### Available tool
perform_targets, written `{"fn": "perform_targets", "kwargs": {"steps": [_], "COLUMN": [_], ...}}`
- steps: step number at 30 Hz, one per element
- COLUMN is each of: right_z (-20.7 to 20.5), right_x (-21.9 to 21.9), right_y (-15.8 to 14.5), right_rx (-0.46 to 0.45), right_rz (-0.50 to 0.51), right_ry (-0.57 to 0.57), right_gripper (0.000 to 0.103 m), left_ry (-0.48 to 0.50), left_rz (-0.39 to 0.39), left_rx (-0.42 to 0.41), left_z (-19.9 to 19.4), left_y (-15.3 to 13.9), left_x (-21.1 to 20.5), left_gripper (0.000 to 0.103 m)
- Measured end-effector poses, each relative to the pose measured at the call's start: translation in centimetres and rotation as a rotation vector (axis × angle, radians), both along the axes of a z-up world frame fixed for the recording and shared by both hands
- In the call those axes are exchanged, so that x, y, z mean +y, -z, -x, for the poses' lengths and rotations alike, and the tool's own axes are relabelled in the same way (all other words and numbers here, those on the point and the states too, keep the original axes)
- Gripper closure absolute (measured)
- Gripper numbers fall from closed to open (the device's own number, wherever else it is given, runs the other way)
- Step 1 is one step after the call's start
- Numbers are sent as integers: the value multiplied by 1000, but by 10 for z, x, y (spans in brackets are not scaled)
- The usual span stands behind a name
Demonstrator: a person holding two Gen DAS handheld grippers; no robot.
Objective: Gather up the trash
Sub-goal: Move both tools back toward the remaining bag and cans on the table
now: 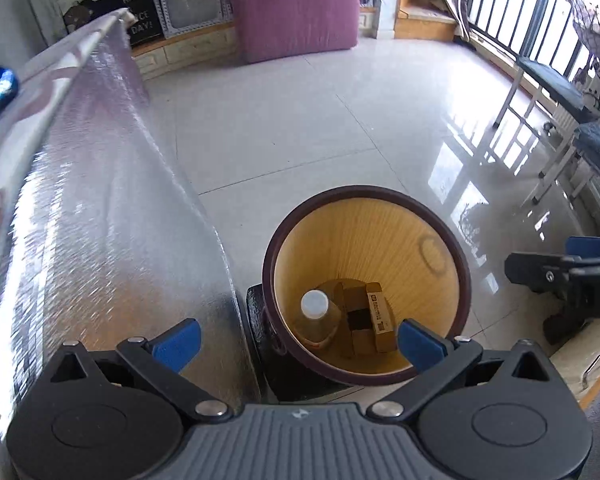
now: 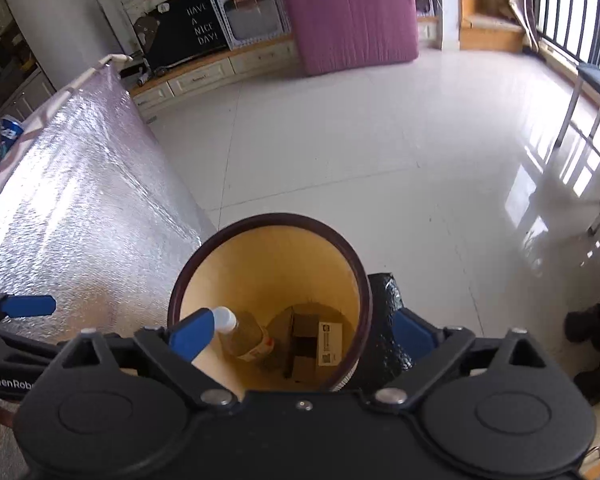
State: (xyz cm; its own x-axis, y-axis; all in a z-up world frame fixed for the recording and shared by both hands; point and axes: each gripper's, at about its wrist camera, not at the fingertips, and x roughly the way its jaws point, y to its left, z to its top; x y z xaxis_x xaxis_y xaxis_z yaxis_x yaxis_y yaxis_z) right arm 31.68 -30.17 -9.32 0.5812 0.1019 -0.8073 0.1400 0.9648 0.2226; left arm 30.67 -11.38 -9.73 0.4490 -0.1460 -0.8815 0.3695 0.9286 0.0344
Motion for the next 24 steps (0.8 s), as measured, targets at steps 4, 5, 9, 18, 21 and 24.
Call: {"fn": "perform_targets", "kwargs": {"steps": [4,5,9,18,21,24], "right_z": [14,18,35,71,85,98], "right_x": [4,4,0,2,6,11], "right_y": [-14,-17,-31,-60,-73,-84], "right_rx": [-19,-21,-48,-112,-149,-184], "right_rz": [50,57,70,101,113,135], "right_ry": [-22,-17,-1,0,-9,-19], "right_gripper": [0,0,0,0,0,0], "left_ry": [-26,-30,-31,-33,-39,-43], "left_rz": [30,35,55,122,132,142], "left_rx": [-20,-26,-48,-120,-157,-192], "left_z": [13,16,30,56,67,80], "left_y": [-14,-18,-30,-67,-78,-88], "left_x": [7,8,11,26,35,44], "left_gripper": [0,0,0,0,0,0]}}
